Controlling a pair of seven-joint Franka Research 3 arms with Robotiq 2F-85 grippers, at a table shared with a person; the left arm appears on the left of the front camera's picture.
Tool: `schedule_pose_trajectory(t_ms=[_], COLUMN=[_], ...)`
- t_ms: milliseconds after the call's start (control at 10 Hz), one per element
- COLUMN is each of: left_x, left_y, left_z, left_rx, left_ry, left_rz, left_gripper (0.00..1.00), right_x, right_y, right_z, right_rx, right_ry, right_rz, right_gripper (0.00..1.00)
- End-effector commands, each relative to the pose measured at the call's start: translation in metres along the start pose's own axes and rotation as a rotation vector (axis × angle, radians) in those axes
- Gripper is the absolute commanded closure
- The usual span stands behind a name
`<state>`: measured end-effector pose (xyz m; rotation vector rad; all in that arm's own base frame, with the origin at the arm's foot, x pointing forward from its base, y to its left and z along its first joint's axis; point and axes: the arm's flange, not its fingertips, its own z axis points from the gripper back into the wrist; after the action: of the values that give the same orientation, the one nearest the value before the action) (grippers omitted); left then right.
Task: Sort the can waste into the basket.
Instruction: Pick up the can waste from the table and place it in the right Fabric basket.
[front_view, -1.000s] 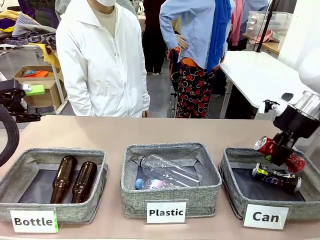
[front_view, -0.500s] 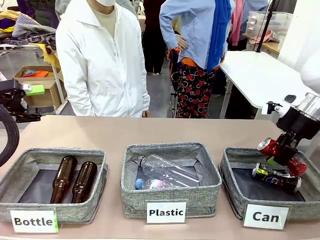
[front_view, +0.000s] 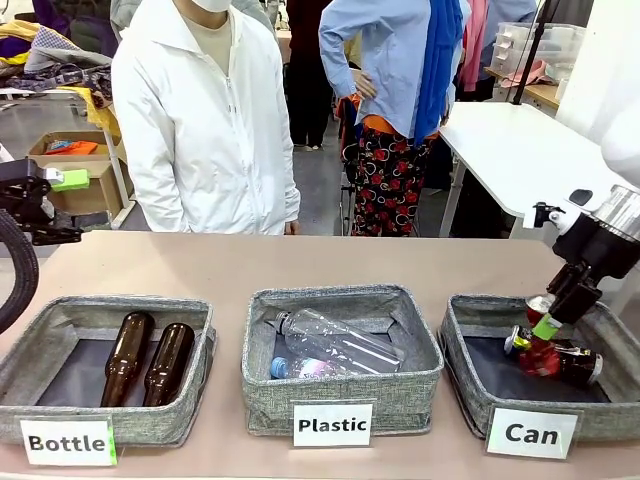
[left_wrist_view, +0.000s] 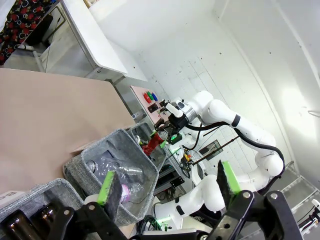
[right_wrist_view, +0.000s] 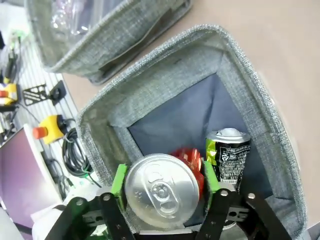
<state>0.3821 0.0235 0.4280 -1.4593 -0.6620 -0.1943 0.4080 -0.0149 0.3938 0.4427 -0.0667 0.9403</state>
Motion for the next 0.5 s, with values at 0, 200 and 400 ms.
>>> schedule_pose_trajectory(t_ms=[0, 200, 400], left_x=[0.001, 0.001, 0.001], left_y=[-0.004, -0.004, -0.004], left_z=[-0.001, -0.001, -0.001], left_rx=[0.001, 0.001, 0.001], left_ry=[-0.015, -0.015, -0.015], left_rz=[0.010, 0.010, 0.010], left_gripper=[0.00, 0.00, 0.00], right_x=[0.004, 0.008, 0.014], right_y=[0.001, 0.001, 0.003], right_z=[0.006, 0.008, 0.019], right_rx=[-0.013, -0.008, 0.083], right_ry=[-0.001, -0.013, -0.168], right_rz=[-0.032, -0.042, 0.018], right_gripper=[0.00, 0.00, 0.00])
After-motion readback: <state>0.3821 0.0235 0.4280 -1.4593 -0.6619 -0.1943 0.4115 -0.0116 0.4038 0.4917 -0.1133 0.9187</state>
